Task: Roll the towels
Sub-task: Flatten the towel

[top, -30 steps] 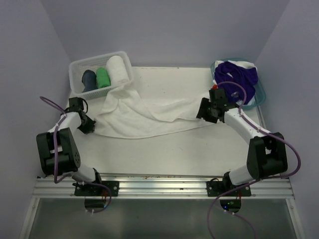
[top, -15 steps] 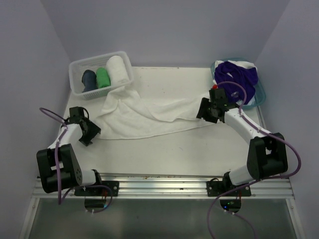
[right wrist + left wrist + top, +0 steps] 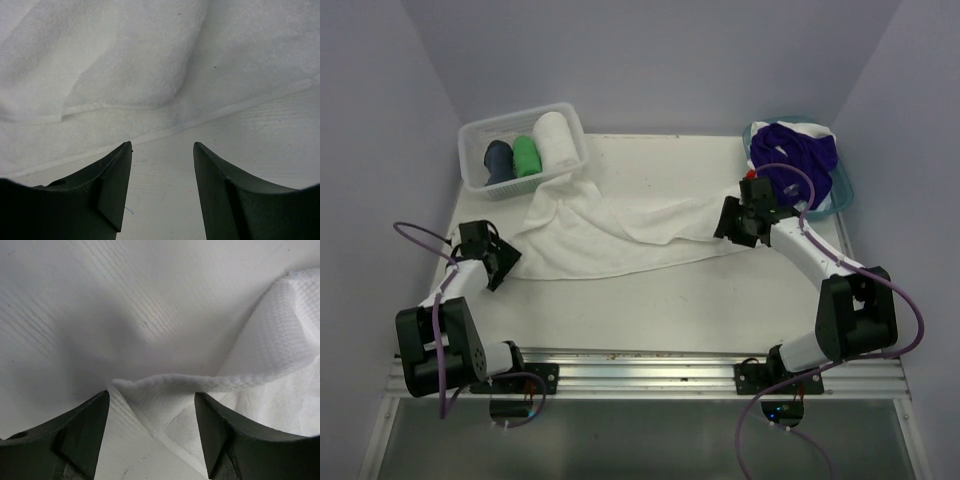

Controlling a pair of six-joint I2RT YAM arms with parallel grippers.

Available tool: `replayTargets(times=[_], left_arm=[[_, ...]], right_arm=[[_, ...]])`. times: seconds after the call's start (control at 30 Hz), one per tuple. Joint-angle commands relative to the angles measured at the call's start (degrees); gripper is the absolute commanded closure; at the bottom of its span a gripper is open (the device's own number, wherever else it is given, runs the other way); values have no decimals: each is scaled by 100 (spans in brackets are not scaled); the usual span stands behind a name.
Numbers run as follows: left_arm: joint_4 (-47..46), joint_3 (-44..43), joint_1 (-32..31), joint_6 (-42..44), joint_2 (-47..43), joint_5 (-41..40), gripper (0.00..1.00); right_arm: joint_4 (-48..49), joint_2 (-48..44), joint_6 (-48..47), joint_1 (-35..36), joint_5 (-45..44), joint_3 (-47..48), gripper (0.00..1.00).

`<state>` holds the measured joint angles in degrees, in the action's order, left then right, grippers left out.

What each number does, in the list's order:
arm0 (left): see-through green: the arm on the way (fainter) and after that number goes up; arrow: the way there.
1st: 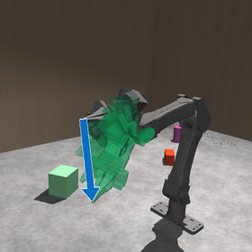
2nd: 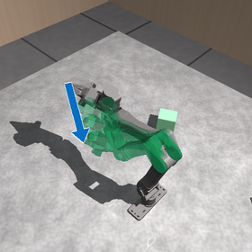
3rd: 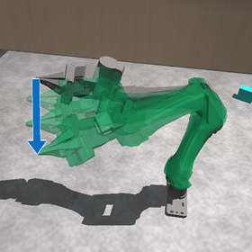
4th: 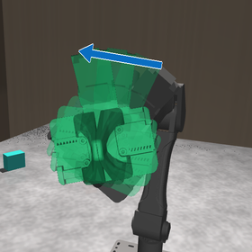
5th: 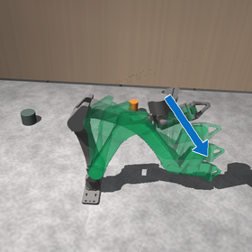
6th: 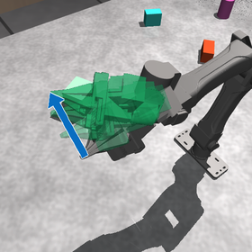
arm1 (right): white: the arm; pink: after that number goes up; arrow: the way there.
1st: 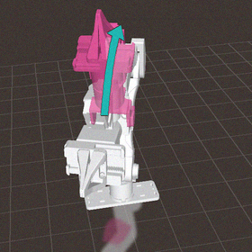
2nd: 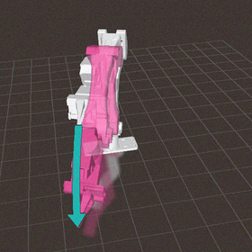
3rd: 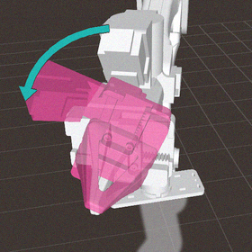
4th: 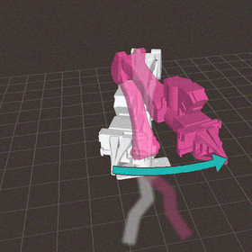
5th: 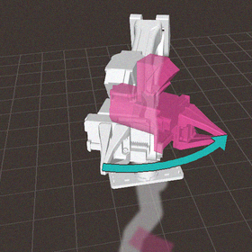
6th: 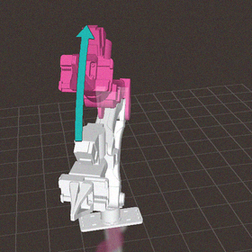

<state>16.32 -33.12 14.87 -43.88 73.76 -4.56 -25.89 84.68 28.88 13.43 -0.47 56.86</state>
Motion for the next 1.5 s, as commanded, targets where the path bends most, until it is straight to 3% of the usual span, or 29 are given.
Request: replayTargets(times=[0.0,0.27,0.47,0.53,0.57,0.77,1.1,1.2,1.33,1.47], left_arm=[[-401,156,33,28,-230,-405,27],[-1420,631,42,151,-160,-46,33],[-1746,623,42,187,-169,60,59],[-1667,553,42,187,-186,78,67],[-1641,527,42,187,-186,113,76],[-1149,377,42,169,-388,139,100],[827,-650,51,-77,-985,-642,100],[1197,-897,165,-244,-1231,-897,100],[1269,-1038,463,-209,-1434,-802,100],[1234,-1073,806,-130,-1259,-477,100]], right_arm=[[5,-172,-76,-25,29,36,44],[-30,-189,-111,-25,29,71,44],[-48,-207,-111,-16,29,53,44],[-48,-207,-102,-16,21,44,44],[-48,-198,-102,-25,21,44,44],[-127,-172,-155,-25,-111,62,44],[-311,-268,-172,-42,-436,9,43],[-399,-365,-173,-331,-454,-140,43],[-294,-654,-111,-1306,20,-692,44],[-110,-761,117,-1510,-58,-939,44]])
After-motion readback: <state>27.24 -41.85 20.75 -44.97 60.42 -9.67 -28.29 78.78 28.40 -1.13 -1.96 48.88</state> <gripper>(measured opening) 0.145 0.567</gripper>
